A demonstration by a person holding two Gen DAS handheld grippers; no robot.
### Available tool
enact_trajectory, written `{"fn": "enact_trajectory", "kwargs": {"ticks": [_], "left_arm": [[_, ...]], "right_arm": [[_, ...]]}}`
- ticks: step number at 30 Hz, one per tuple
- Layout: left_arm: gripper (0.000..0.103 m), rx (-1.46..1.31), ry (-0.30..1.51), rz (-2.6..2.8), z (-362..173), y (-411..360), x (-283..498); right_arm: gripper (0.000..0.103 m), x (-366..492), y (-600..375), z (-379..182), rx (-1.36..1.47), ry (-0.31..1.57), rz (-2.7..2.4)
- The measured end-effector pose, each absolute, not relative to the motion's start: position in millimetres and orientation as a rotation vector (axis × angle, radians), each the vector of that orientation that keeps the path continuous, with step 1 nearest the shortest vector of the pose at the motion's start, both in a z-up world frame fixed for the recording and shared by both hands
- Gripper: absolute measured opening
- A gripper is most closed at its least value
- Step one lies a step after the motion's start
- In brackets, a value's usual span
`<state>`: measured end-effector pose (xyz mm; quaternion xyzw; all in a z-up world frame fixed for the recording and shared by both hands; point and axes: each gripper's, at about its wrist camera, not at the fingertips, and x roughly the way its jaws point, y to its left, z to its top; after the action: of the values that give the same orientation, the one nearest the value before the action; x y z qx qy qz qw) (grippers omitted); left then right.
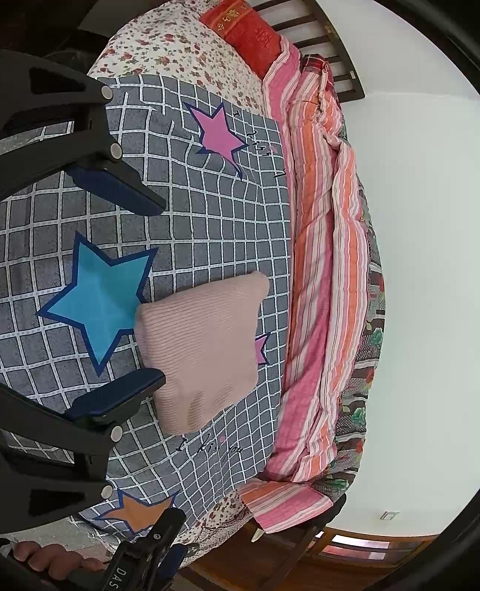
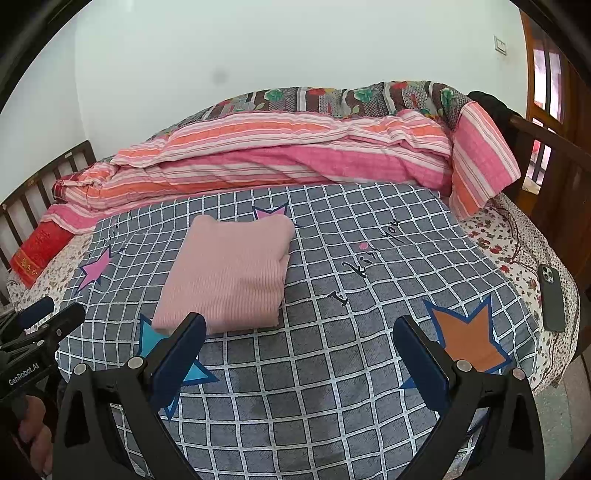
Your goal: Fold small clothes
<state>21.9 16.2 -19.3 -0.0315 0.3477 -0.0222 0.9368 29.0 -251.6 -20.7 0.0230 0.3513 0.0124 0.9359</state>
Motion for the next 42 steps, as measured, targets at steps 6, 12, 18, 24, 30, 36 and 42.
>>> {"fn": "enact_trajectory", "kwargs": {"ticks": [6, 12, 18, 24, 30, 36, 42], "left_arm": [[0.084, -0.066, 0.708, -0.043, -17.8, 17.6, 21.5], [0.084, -0.069, 0.705, -0.040, -16.4, 18.1, 20.2], [0.084, -0.073, 0.703, -0.038, -15.0, 18.9, 18.5], [0.084, -0.073, 0.701, -0.036, -13.8, 19.2, 17.5], [0.084, -0.076, 0.700, -0.033, -12.4, 19.2, 17.1], [0.084, -0.076, 0.699, -0.034, -12.2, 19.4, 17.0], [0.084, -0.077, 0.699, -0.032, -12.3, 19.3, 17.6]], "right_arm": [[0.100, 29.4, -250.5, -20.5, 0.047, 0.722, 0.024], [0.100, 28.4, -248.9, -20.0, 0.044, 0.719, 0.027], [0.100, 27.4, -246.8, -19.6, 0.041, 0.718, 0.026], [0.100, 26.2, -245.8, -18.8, 0.043, 0.718, 0.029], [0.100, 26.1, -245.7, -18.4, 0.045, 0.721, 0.028], [0.100, 26.8, -247.0, -18.0, 0.045, 0.722, 0.028], [0.100, 27.4, -248.4, -18.1, 0.048, 0.722, 0.030]]}}
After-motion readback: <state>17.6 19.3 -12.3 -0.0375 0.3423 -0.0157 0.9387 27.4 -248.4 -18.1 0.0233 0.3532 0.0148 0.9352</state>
